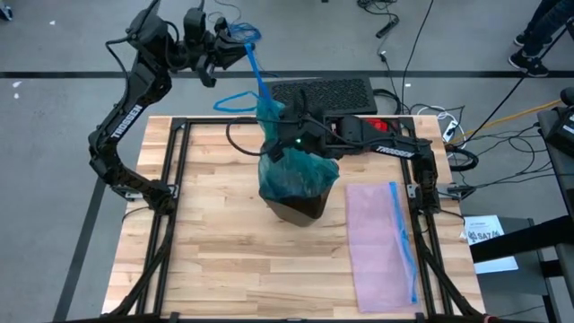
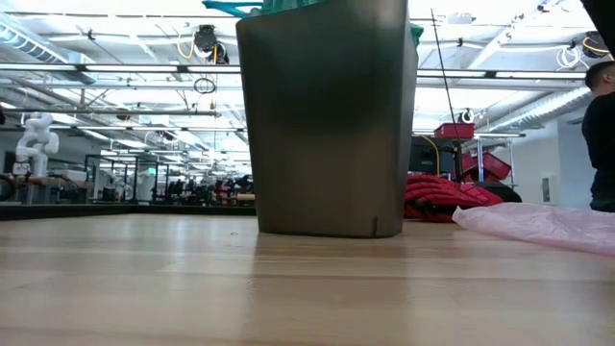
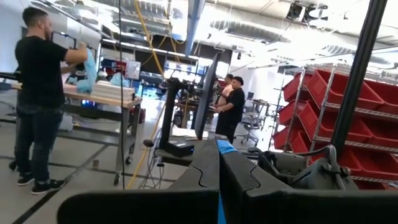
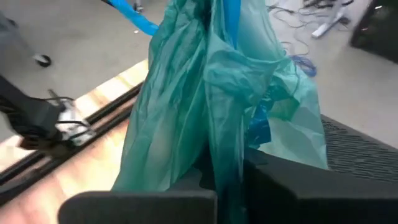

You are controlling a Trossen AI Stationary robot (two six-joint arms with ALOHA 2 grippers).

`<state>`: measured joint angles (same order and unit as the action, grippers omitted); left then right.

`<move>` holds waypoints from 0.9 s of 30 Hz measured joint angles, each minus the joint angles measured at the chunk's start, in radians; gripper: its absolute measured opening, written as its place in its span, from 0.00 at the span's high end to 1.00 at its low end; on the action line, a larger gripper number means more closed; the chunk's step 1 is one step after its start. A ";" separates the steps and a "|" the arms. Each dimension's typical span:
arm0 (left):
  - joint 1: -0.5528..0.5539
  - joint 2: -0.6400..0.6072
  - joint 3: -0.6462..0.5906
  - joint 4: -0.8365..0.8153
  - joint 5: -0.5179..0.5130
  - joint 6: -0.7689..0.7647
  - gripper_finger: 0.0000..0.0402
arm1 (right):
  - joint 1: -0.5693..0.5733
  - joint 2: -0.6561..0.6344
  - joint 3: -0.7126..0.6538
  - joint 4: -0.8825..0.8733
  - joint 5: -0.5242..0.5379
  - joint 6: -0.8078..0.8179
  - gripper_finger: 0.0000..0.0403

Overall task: Place trash/remove bag and relplace
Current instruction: Remove the blue trash bag from the trash bin

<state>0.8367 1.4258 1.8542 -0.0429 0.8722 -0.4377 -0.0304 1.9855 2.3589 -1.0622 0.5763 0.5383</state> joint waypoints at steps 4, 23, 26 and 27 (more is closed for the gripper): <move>0.014 0.000 0.001 0.004 0.003 0.000 1.00 | -0.022 -0.016 -0.002 0.024 -0.096 0.030 0.99; 0.023 -0.003 0.005 0.008 0.035 0.007 1.00 | -0.062 -0.182 -0.005 -0.006 -0.226 0.048 0.21; 0.023 -0.003 0.005 0.005 0.036 0.008 1.00 | -0.039 -0.186 -0.005 0.027 -0.244 0.049 0.15; 0.024 -0.003 0.005 0.003 0.036 0.008 1.00 | -0.032 -0.186 -0.005 0.038 -0.245 0.049 0.13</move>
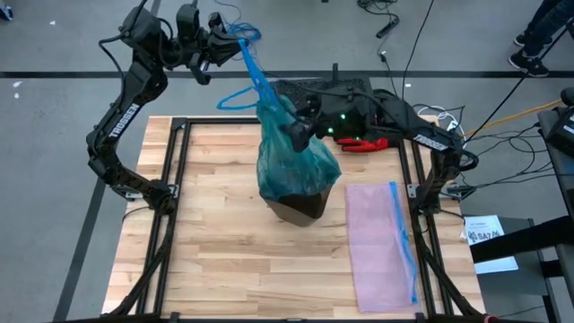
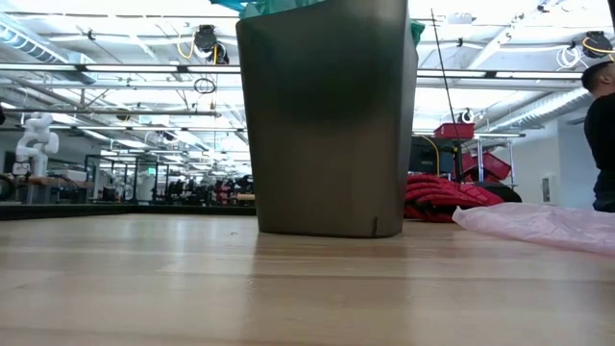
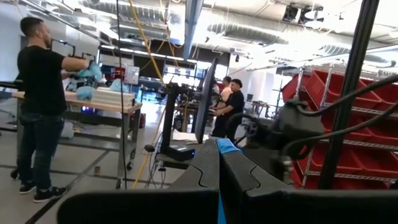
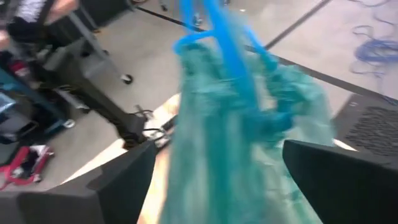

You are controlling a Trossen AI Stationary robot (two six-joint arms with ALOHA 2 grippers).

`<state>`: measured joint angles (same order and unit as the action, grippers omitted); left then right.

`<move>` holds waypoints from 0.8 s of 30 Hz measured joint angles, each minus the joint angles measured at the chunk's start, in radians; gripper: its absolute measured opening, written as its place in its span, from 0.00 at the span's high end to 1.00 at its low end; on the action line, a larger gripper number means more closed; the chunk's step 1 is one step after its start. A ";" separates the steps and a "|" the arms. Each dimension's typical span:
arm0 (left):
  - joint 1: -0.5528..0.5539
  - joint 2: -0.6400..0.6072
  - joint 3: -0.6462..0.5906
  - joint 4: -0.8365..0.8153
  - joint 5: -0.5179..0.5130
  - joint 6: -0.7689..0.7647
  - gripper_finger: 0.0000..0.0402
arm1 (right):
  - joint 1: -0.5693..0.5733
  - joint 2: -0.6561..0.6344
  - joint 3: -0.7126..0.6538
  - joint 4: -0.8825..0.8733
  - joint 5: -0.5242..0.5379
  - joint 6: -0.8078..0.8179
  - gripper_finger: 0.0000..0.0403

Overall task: Place trash/remove bag and relplace
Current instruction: Remove the blue trash bag from the trash bin

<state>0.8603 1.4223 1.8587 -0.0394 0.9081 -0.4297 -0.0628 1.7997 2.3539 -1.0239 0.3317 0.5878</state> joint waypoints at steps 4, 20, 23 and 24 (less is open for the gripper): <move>0.014 0.000 0.000 -0.003 0.004 -0.002 1.00 | 0.005 0.027 0.003 0.018 0.007 0.021 0.11; 0.026 0.001 -0.002 -0.001 0.035 -0.010 1.00 | -0.086 0.270 0.001 0.155 0.019 0.062 0.19; 0.025 0.001 -0.002 0.001 0.036 -0.010 1.00 | -0.096 0.282 0.001 0.158 0.000 0.086 0.40; 0.026 0.000 -0.002 0.003 0.035 -0.010 1.00 | -0.096 0.282 0.001 0.156 0.000 0.085 0.50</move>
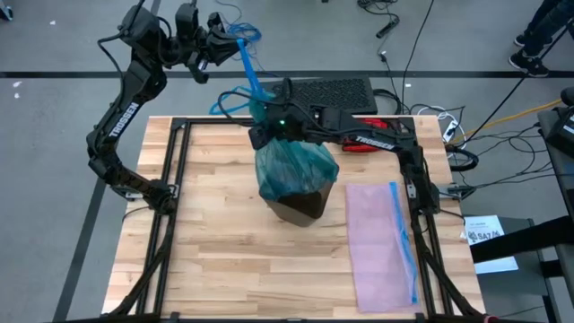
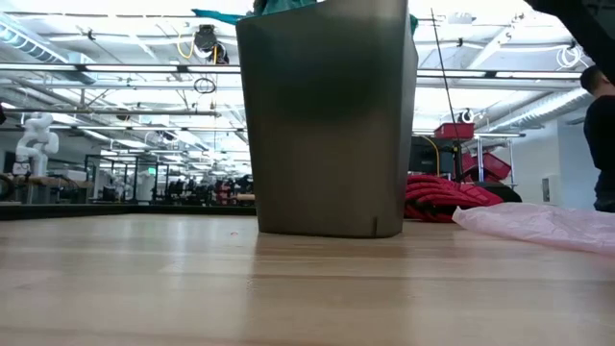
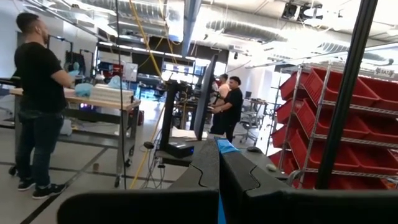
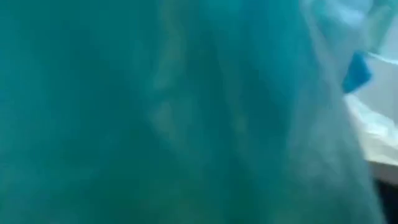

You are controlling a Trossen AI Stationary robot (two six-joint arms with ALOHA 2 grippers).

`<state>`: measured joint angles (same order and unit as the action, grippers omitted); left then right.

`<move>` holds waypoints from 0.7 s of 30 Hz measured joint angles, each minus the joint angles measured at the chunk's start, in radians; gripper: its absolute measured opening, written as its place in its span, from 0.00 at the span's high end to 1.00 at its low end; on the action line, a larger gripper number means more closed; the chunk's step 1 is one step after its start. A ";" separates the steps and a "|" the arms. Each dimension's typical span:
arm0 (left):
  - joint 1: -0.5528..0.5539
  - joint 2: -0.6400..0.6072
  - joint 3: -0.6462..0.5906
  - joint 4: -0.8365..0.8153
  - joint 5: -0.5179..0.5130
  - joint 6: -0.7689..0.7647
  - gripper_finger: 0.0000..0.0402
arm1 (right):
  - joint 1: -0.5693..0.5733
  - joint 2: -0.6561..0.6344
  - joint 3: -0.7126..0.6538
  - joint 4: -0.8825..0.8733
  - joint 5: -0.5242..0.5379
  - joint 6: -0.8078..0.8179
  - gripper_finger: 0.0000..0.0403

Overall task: Place trash/remove bag and relplace
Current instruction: Remove the blue trash bag from the trash bin

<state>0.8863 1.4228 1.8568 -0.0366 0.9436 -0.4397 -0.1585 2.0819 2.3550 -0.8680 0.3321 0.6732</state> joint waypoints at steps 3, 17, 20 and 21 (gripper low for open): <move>0.016 -0.011 -0.001 0.005 -0.003 0.000 1.00 | 0.004 -0.009 0.000 0.005 -0.001 -0.048 0.87; 0.155 -0.016 0.103 -0.009 -0.024 -0.029 1.00 | 0.015 -0.026 0.003 -0.063 -0.069 -0.092 1.00; 0.167 -0.016 0.106 -0.003 -0.029 -0.053 1.00 | 0.015 -0.041 0.002 -0.036 -0.075 -0.113 1.00; 0.169 -0.016 0.107 0.004 -0.032 -0.053 1.00 | 0.012 -0.051 0.002 -0.030 -0.080 -0.119 1.00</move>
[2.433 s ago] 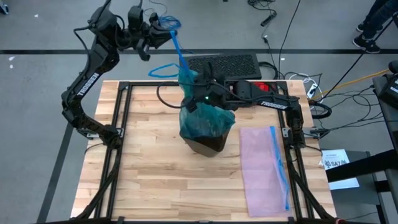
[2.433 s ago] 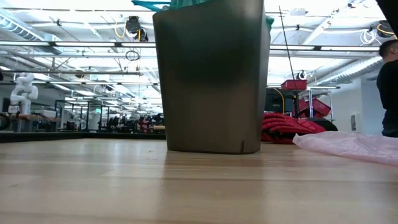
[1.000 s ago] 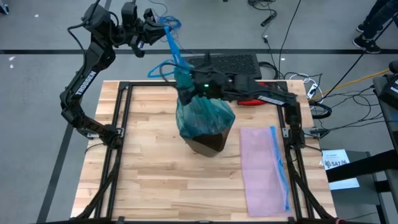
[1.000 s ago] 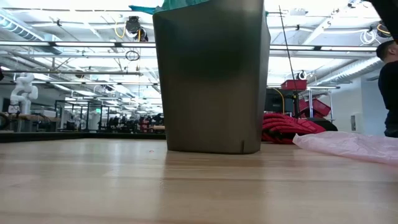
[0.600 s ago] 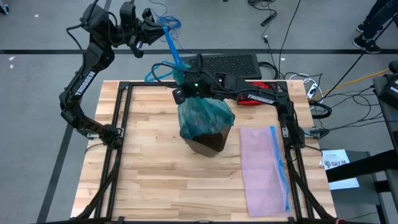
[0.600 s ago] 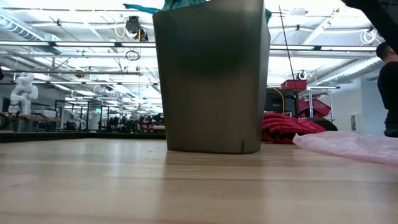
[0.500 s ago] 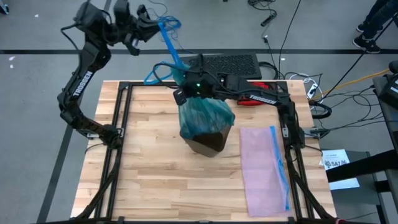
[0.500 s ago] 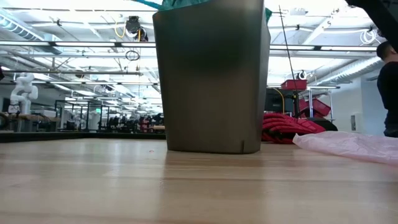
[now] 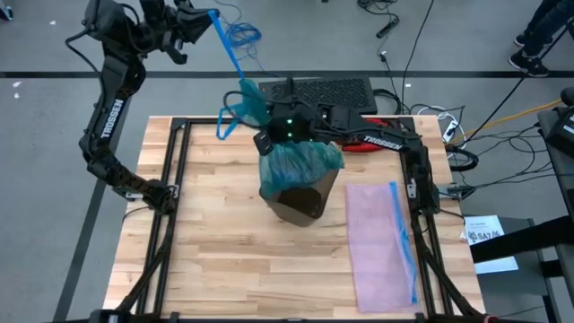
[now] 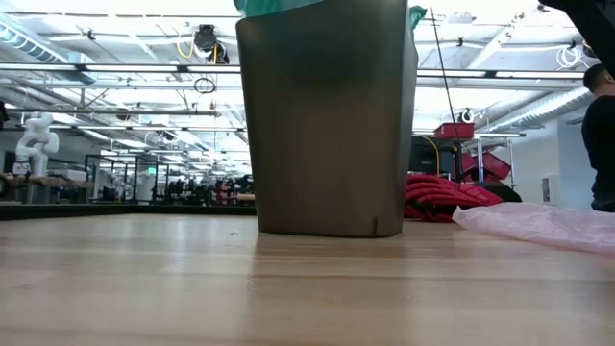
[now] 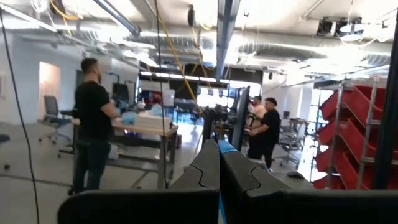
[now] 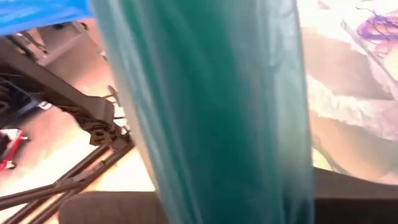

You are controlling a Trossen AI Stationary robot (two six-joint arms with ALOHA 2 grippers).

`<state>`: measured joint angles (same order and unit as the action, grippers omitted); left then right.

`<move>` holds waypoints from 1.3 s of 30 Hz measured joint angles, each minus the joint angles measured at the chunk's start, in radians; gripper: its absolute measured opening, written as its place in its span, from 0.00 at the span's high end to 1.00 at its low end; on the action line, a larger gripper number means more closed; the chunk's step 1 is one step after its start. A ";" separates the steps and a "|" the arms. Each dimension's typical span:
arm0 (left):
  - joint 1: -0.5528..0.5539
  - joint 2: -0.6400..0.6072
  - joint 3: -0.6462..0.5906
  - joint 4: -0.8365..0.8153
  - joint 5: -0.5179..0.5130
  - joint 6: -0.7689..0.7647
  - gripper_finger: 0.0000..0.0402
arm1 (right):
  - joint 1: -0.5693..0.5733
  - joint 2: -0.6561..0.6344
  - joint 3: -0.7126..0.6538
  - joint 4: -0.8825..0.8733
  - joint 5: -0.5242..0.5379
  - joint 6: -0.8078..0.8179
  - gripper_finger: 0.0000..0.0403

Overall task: Place trash/remove bag and relplace
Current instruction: Remove the blue trash bag from the trash bin

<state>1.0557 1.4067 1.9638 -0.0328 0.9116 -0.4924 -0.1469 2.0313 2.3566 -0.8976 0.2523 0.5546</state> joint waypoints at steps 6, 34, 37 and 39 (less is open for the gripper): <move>0.000 -0.002 0.002 0.081 -0.014 0.000 0.94 | -0.028 -0.061 -0.001 0.059 -0.001 -0.059 1.00; 0.170 -0.069 0.001 0.040 -0.051 -0.045 0.47 | -0.271 -0.081 -0.001 0.357 -0.265 -0.228 1.00; 0.181 -0.069 0.001 -0.047 0.006 -0.029 0.47 | -0.279 -0.081 -0.001 0.357 -0.284 -0.228 1.00; 0.184 -0.069 0.001 -0.133 0.033 0.024 0.47 | -0.280 -0.081 -0.001 0.358 -0.285 -0.229 1.00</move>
<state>1.2396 1.3373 1.9652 -0.1663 0.9444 -0.4679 -0.4270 1.9503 2.3554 -0.5400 -0.0322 0.3252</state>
